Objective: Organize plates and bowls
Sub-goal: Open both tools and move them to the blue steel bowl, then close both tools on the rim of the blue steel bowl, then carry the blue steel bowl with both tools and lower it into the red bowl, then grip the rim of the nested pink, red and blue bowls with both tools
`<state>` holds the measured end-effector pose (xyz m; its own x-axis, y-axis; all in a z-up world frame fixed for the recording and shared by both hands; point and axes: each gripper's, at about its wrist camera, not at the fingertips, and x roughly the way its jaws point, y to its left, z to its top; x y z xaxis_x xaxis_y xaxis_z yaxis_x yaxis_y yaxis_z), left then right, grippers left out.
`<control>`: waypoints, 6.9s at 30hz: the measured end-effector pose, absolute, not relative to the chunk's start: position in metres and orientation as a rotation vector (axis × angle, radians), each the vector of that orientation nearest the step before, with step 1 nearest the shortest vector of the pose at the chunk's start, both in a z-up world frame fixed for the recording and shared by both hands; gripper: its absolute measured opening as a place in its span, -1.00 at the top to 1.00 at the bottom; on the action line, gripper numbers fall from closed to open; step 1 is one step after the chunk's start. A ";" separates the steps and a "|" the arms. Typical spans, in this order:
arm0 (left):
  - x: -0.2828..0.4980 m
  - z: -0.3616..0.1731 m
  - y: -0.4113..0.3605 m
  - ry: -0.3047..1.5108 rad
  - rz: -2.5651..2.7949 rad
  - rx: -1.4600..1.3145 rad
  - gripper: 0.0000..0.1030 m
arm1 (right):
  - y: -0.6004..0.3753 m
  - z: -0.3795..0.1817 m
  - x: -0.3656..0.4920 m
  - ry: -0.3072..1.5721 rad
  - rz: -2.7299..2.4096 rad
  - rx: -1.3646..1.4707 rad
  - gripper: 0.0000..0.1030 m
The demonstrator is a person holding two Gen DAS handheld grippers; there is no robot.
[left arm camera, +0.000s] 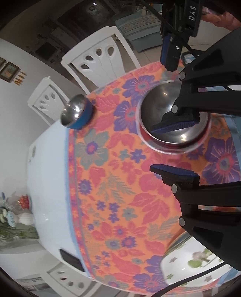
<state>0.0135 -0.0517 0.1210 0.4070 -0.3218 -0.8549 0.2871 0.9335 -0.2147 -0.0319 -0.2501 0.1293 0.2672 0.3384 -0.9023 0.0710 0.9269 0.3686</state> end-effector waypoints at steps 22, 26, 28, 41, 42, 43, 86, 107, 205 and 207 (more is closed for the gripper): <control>0.195 0.141 -0.143 1.047 -0.562 0.025 -0.06 | -0.355 0.139 0.124 1.113 -0.013 0.553 0.24; 0.229 0.108 -0.160 1.106 -0.581 0.023 -0.04 | -0.369 0.108 0.153 1.149 -0.051 0.596 0.24; 0.241 0.094 -0.167 1.134 -0.596 0.012 0.02 | -0.376 0.093 0.169 1.167 -0.066 0.617 0.24; 0.271 0.039 -0.206 1.216 -0.671 0.018 0.31 | -0.384 0.035 0.212 1.231 -0.075 0.635 0.25; 0.271 0.037 -0.208 1.220 -0.678 0.017 0.39 | -0.384 0.033 0.213 1.233 -0.075 0.635 0.25; 0.273 0.035 -0.208 1.222 -0.681 0.017 0.42 | -0.384 0.031 0.214 1.233 -0.075 0.633 0.25; 0.030 0.157 -0.076 1.040 -0.499 -0.068 0.57 | -0.243 0.155 0.006 1.267 0.149 0.339 0.48; -0.021 0.105 -0.069 1.151 -0.430 -0.153 0.57 | -0.236 0.103 -0.037 1.414 0.172 0.264 0.48; -0.041 0.156 -0.043 0.970 -0.229 -0.138 0.03 | -0.238 0.153 -0.054 1.162 0.185 0.088 0.05; -0.041 0.156 -0.043 0.969 -0.221 -0.133 0.03 | -0.239 0.153 -0.053 1.162 0.188 0.088 0.05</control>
